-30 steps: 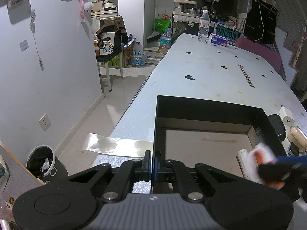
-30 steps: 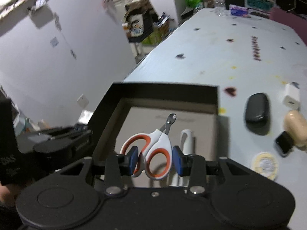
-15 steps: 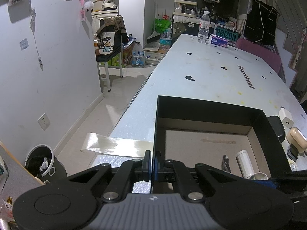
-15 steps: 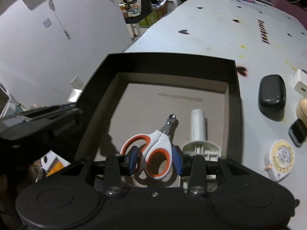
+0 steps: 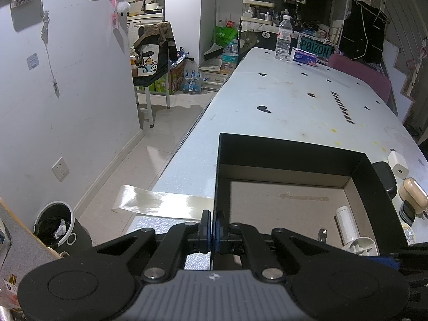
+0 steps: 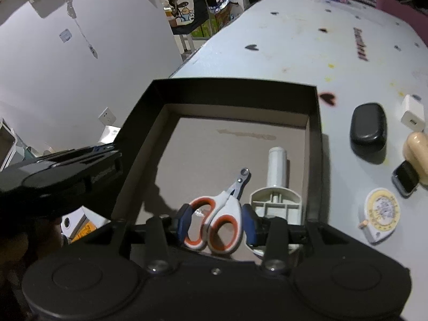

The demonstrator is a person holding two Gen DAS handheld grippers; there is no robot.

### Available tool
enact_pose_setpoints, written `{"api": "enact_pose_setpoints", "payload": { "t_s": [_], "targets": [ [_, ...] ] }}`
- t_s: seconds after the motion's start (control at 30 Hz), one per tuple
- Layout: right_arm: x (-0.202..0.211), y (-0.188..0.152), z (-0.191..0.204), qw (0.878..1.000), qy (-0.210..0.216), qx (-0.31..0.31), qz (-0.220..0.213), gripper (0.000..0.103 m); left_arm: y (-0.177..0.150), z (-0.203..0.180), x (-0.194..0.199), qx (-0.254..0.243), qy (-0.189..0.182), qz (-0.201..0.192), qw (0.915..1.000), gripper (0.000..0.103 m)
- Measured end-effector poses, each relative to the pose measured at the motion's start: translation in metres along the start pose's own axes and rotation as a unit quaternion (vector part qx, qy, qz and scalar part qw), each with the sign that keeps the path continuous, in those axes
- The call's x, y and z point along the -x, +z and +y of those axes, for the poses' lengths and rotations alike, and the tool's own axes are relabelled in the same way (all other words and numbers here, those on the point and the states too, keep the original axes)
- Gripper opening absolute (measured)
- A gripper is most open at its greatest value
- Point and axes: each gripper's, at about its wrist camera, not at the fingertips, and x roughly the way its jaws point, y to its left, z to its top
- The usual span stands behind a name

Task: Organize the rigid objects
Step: 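Carry the scissors into the black box and release them with the right gripper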

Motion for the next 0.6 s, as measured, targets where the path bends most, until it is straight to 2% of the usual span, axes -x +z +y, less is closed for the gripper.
{"api": "enact_pose_setpoints", "payload": {
  "t_s": [0.37, 0.6],
  "targets": [
    [0.037, -0.003, -0.008, 0.999, 0.022, -0.010, -0.031, 0.044, 0.000, -0.001, 0.000, 0.000, 0.000, 0.000, 1.0000, 0.004],
    [0.052, -0.007, -0.019, 0.999, 0.004, -0.016, -0.039, 0.059, 0.000, 0.000, 0.000, 0.000, 0.000, 0.000, 1.0000, 0.003]
  ]
}}
